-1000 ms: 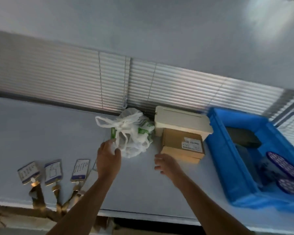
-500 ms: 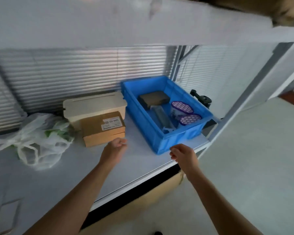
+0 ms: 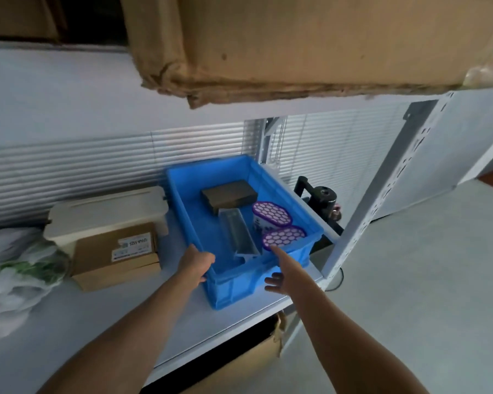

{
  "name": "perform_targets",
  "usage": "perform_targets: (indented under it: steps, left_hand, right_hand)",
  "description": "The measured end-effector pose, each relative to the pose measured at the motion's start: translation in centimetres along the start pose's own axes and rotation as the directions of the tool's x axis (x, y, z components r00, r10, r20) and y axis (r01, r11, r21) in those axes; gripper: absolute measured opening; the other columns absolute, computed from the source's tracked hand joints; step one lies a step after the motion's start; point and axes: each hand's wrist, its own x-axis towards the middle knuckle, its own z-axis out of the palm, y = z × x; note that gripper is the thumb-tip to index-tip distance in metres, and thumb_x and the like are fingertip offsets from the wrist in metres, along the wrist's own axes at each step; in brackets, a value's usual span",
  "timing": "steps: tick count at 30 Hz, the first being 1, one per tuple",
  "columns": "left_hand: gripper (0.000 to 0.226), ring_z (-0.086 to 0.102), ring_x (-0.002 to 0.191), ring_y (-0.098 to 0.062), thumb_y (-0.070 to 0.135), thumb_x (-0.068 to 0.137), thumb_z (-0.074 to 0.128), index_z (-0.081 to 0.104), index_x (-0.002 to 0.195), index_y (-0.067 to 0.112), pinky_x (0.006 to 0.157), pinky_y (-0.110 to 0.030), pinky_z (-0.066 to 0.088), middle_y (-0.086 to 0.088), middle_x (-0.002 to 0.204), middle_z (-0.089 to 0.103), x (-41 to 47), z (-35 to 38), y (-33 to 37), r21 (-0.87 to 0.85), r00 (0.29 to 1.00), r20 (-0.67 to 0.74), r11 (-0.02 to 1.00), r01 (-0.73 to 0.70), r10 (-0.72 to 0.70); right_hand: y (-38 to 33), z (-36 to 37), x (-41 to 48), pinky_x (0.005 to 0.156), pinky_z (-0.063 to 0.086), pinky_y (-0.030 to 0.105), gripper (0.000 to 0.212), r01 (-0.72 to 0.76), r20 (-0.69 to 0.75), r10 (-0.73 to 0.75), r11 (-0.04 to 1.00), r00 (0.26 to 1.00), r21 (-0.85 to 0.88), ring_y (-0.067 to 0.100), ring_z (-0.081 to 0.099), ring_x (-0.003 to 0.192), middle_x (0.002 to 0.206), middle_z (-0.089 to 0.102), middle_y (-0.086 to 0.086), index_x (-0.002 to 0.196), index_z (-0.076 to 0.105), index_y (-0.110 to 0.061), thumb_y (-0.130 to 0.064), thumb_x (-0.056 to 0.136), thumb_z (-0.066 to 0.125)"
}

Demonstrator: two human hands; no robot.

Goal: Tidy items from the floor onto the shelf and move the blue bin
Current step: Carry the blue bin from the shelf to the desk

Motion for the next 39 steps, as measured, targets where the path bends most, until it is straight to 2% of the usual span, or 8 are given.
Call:
perform_targets:
  steps: [8, 12, 19, 22, 26, 31, 35, 39]
  left_hand:
    - [0.054, 0.067, 0.098, -0.031, 0.005, 0.069, 0.067, 0.052, 0.12, 0.018, 0.079, -0.05, 0.059, -0.011, 0.115, 0.066, -3.4, -2.5, -0.7, -0.034, 0.995, 0.097, 0.999, 0.005, -0.001]
    - [0.062, 0.061, 0.106, -0.025, 0.026, 0.074, 0.078, 0.048, 0.127, 0.018, 0.085, -0.04, 0.048, -0.004, 0.122, 0.062, -5.3, -4.3, -1.8, 0.057, 0.989, 0.145, 0.998, 0.001, -0.009]
    - [0.069, 0.06, 0.094, -0.028, 0.057, 0.072, 0.072, 0.056, 0.126, 0.017, 0.071, -0.038, 0.052, -0.008, 0.119, 0.061, -6.0, -8.1, -4.0, 0.048, 0.965, 0.259, 0.998, 0.028, -0.04]
    - [0.078, 0.062, 0.083, -0.032, 0.058, 0.057, 0.078, 0.061, 0.12, 0.015, 0.07, -0.043, 0.056, -0.012, 0.108, 0.063, -6.6, -9.4, -5.4, 0.029, 0.929, 0.361, 0.997, 0.073, -0.079]
    - [0.051, 0.061, 0.074, -0.033, 0.054, 0.069, 0.075, 0.062, 0.097, 0.013, 0.073, -0.045, 0.055, -0.017, 0.095, 0.064, -9.8, -11.2, -7.7, 0.134, 0.854, 0.504, 0.989, 0.066, -0.125]
    - [0.073, 0.069, 0.078, -0.036, 0.078, 0.062, 0.064, 0.064, 0.095, 0.013, 0.072, -0.042, 0.053, -0.018, 0.088, 0.069, -16.3, -11.9, -10.9, 0.411, 0.76, 0.604, 0.911, -0.042, -0.238]
    - [0.038, 0.066, 0.067, -0.035, 0.037, 0.076, 0.066, 0.057, 0.099, 0.007, 0.069, -0.042, 0.056, -0.018, 0.069, 0.067, -23.1, -10.6, -15.5, 0.536, 0.655, 0.675, 0.836, -0.119, -0.34]
    - [0.019, 0.063, 0.07, -0.034, 0.017, 0.078, 0.061, 0.053, 0.093, 0.007, 0.078, -0.048, 0.058, -0.019, 0.077, 0.062, -31.7, -8.1, -21.0, 0.54, 0.589, 0.714, 0.833, -0.122, -0.378]
  right_hand:
    - [2.4, 1.6, -0.4, 0.061, 0.06, 0.049, 0.043, 0.053, -0.106, -0.032, 0.977, 0.994, 0.207, 0.042, 0.07, 0.088, 0.11, 0.066, 0.023, 0.112, 0.054, -0.003, -0.02, 0.081, 0.078]
    - [5.4, 0.2, -2.3, 0.061, 0.057, 0.044, 0.041, 0.088, -0.208, -0.043, 0.973, 0.977, 0.213, 0.033, 0.066, 0.076, 0.09, 0.064, 0.016, 0.109, 0.054, -0.004, -0.02, 0.08, 0.077]
    - [14.4, -2.6, -8.1, 0.08, 0.059, 0.049, 0.04, 0.185, -0.325, -0.076, 0.93, 0.943, 0.319, 0.031, 0.068, 0.085, 0.103, 0.068, 0.016, 0.117, 0.057, -0.008, -0.01, 0.078, 0.069]
    - [20.4, -3.2, -11.8, 0.069, 0.06, 0.042, 0.038, 0.21, -0.382, -0.057, 0.904, 0.923, 0.371, 0.03, 0.069, 0.086, 0.109, 0.069, 0.016, 0.116, 0.057, -0.01, -0.013, 0.079, 0.069]
    - [29.3, -3.8, -16.7, 0.071, 0.061, 0.042, 0.047, 0.251, -0.468, -0.019, 0.863, 0.884, 0.439, 0.032, 0.071, 0.087, 0.113, 0.072, 0.018, 0.119, 0.061, -0.008, -0.017, 0.075, 0.072]
    - [39.8, -5.7, -25.8, 0.067, 0.06, 0.037, 0.048, 0.313, -0.578, 0.045, 0.805, 0.815, 0.504, 0.033, 0.07, 0.086, 0.11, 0.073, 0.019, 0.119, 0.064, -0.006, -0.011, 0.071, 0.07]
    - [47.4, -8.1, -33.8, 0.082, 0.057, 0.044, 0.058, 0.362, -0.677, 0.085, 0.792, 0.731, 0.492, 0.035, 0.07, 0.092, 0.108, 0.074, 0.017, 0.115, 0.066, -0.004, -0.016, 0.059, 0.07]
    - [54.4, -11.4, -41.5, 0.095, 0.054, 0.053, 0.056, 0.436, -0.745, 0.135, 0.738, 0.653, 0.516, 0.036, 0.07, 0.097, 0.109, 0.075, 0.018, 0.112, 0.069, -0.005, -0.016, 0.057, 0.07]
